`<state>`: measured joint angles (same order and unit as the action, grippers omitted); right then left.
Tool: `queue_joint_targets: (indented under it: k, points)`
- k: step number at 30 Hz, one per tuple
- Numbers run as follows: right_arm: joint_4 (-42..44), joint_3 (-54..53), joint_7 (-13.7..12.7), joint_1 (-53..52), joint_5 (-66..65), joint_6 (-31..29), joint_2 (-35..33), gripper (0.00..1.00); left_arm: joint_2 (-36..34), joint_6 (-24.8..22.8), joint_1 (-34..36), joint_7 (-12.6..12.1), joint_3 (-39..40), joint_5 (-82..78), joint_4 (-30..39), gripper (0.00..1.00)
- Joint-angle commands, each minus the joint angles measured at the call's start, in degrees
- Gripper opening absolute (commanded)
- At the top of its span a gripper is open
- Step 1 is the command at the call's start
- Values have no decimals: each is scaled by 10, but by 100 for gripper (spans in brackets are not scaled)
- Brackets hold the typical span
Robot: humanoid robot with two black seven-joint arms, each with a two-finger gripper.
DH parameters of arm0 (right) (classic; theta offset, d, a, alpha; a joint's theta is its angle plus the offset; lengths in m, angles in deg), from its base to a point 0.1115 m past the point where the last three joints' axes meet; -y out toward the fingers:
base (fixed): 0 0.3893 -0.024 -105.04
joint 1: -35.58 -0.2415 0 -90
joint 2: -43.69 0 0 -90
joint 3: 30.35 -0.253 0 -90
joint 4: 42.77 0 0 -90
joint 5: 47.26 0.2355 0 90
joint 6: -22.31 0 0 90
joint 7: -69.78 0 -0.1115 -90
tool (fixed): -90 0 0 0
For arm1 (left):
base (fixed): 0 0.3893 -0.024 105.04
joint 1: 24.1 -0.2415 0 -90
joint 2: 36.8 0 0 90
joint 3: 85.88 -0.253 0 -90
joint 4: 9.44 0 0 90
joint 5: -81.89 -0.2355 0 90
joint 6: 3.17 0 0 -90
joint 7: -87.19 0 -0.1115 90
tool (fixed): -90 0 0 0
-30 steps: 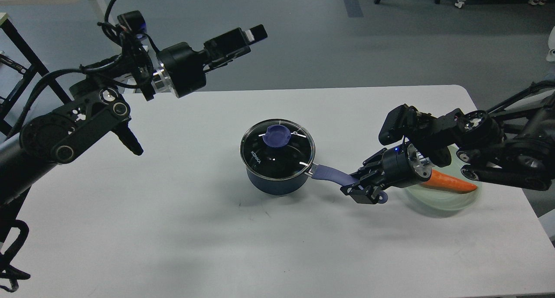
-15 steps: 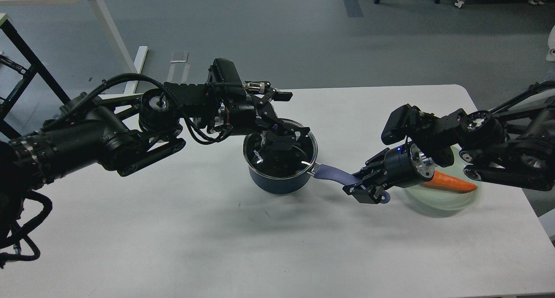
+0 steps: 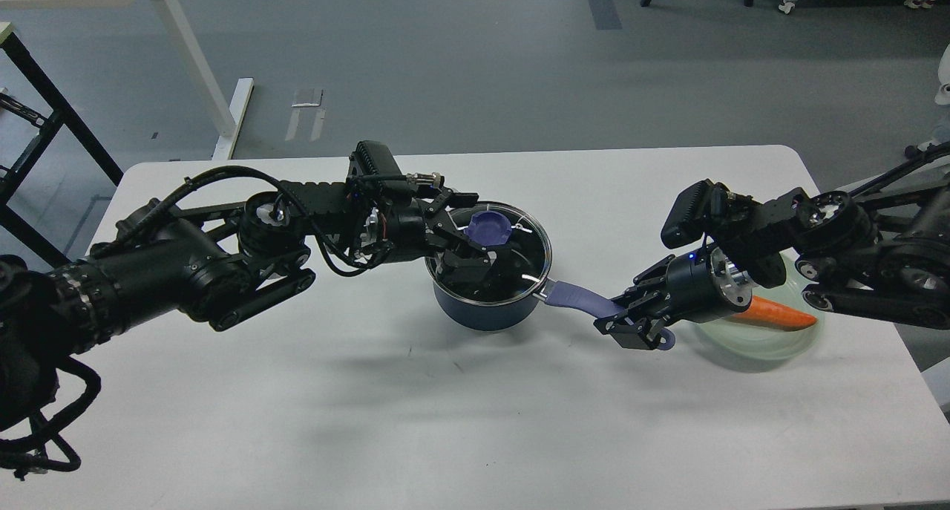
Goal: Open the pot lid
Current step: 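Lower the left gripper and grasp the purple knob of the glass lid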
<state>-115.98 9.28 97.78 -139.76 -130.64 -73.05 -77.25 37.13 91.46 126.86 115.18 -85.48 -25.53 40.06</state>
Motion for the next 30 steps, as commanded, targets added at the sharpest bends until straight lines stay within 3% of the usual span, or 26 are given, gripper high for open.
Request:
queue_joint_targets:
  k: [1,15,19,23,30]
  points:
    - [0,-1,0,0,0,0,0,25,6,0,0,0,0,2,-5,99]
    - [0,0,0,0,0,0,1,25,13,2,-7,0,0,5,-6,93]
    - [0,-1,0,0,0,0,1,25,14,2,-7,0,-2,5,-13,77]
    - [0,0,0,0,0,0,1,25,15,1,-6,0,-3,4,-13,43]
    - [0,0,0,0,0,0,1,25,7,1,-2,0,-2,4,1,40]
